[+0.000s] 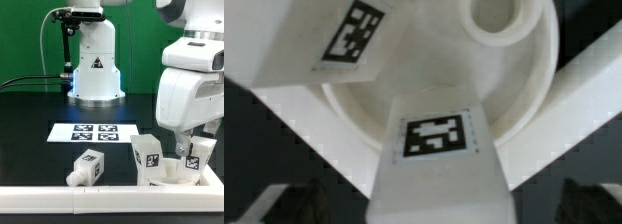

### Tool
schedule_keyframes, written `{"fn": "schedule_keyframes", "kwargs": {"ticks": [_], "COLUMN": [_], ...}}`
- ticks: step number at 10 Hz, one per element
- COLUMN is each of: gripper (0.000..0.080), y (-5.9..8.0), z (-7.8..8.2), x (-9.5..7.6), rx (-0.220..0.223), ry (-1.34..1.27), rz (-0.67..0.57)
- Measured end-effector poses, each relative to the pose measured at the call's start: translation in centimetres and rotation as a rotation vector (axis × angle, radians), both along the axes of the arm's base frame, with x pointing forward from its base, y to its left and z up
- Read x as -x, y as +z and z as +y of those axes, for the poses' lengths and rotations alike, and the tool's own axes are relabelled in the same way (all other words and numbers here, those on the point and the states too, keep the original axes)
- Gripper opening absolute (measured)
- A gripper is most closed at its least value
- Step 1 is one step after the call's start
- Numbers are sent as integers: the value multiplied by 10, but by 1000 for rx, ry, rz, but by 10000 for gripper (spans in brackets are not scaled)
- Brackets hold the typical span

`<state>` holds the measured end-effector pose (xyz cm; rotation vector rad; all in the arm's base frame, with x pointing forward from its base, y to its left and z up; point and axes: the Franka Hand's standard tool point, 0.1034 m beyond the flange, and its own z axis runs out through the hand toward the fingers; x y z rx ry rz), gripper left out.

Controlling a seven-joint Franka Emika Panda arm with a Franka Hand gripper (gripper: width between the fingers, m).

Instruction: Assemble stool

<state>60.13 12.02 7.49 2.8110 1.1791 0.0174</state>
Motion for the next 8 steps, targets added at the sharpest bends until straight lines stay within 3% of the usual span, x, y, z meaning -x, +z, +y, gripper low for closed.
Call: {"fn": "schedule_keyframes", "kwargs": {"ticks": [1, 3, 4, 5, 8], "gripper": [648, 402, 402, 337, 337], "y": [0, 0, 0, 0, 1], "z": [-1, -2, -2, -3, -17], "x": [0, 0, 0, -1, -5], "rx": [1, 0, -4, -8, -32], "ry": [-22, -45, -134, -222, -506], "rz": [-2, -4, -12, -19, -42]}}
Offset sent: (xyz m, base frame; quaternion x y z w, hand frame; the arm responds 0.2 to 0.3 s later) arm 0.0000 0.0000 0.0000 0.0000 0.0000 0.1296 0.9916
